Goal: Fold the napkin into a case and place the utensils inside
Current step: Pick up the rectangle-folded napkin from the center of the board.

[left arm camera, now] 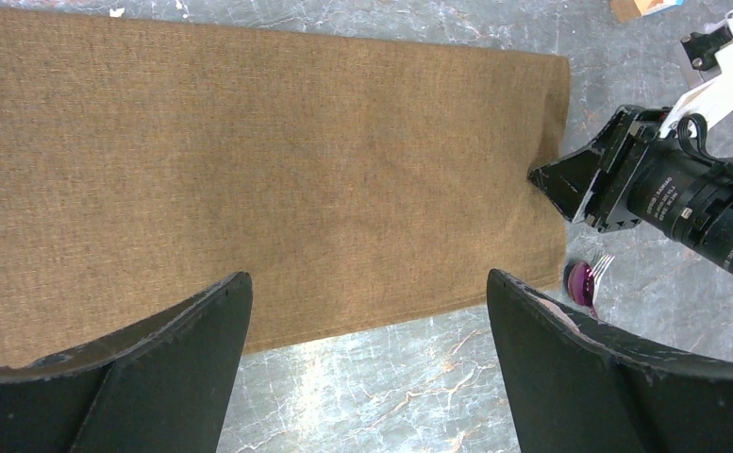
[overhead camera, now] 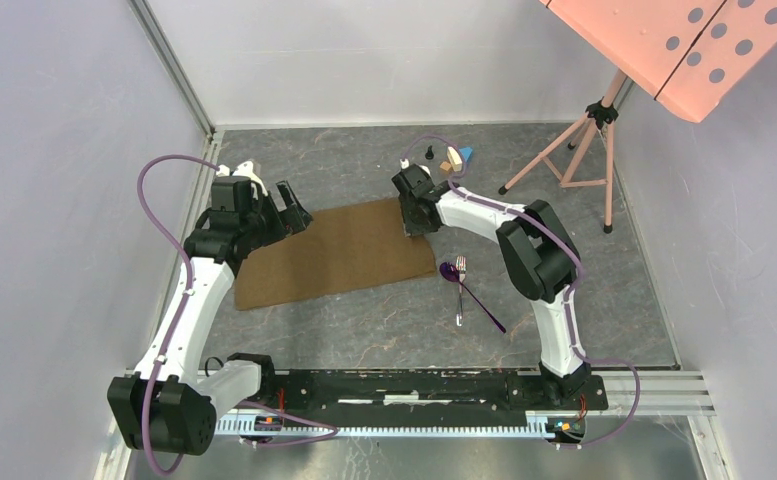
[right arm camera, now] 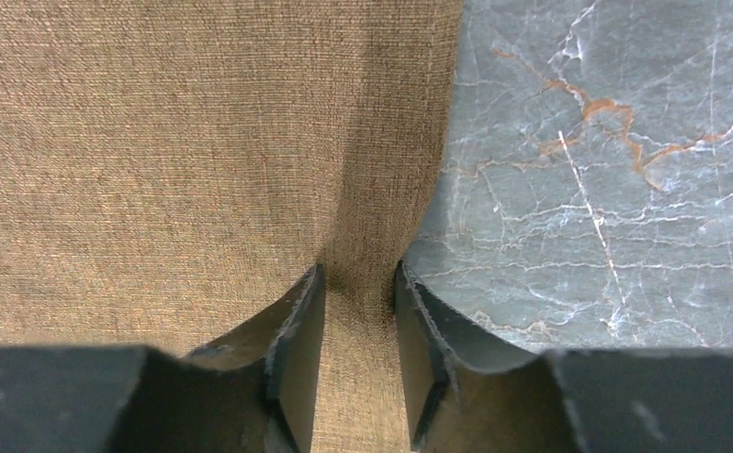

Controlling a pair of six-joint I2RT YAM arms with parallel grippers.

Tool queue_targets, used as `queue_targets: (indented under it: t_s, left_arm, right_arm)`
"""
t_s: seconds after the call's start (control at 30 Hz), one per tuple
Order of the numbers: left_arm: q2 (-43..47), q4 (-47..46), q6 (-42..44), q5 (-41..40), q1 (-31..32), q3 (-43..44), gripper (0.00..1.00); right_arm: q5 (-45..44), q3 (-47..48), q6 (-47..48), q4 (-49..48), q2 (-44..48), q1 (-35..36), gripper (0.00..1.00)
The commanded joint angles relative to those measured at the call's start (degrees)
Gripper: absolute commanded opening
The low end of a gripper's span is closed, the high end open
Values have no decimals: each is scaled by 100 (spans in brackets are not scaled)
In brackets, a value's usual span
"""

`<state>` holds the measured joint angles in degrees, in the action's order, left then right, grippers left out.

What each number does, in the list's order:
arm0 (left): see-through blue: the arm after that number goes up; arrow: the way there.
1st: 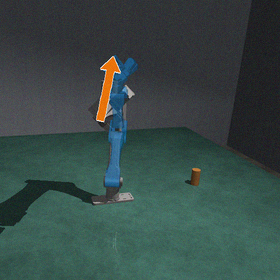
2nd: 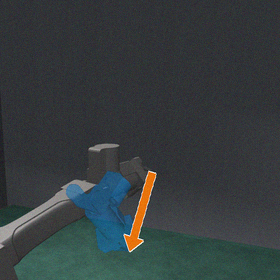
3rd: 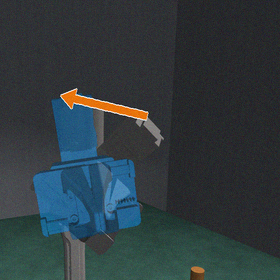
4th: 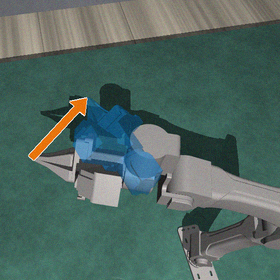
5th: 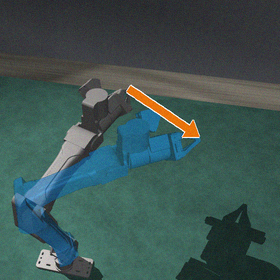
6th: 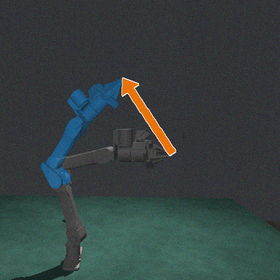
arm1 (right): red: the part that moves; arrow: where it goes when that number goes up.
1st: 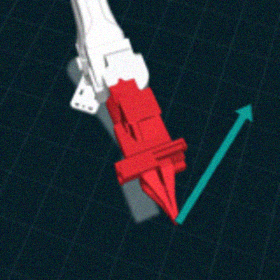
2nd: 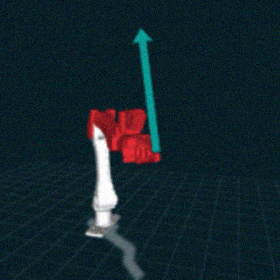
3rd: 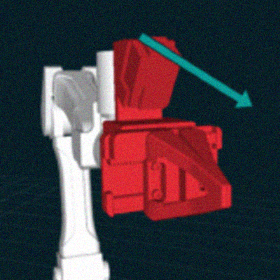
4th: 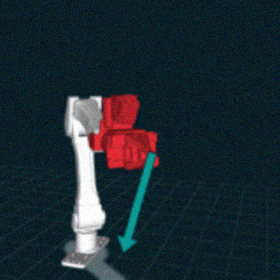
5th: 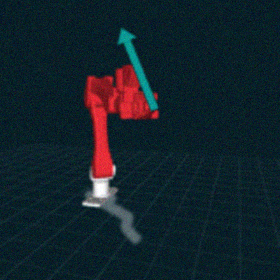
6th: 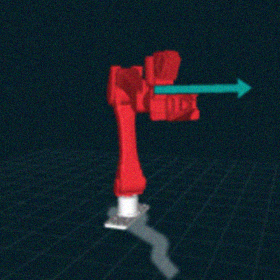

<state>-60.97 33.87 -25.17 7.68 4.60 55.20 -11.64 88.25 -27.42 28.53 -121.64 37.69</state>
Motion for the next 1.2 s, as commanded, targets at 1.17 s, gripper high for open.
queue_targets:
  t_s: [1.17]
  left_arm:
    - [-56, -147, 381, -214, -3, -18, 100]
  right_arm:
    - [-1179, -330, 3846, -727, 1105, -483, 0]
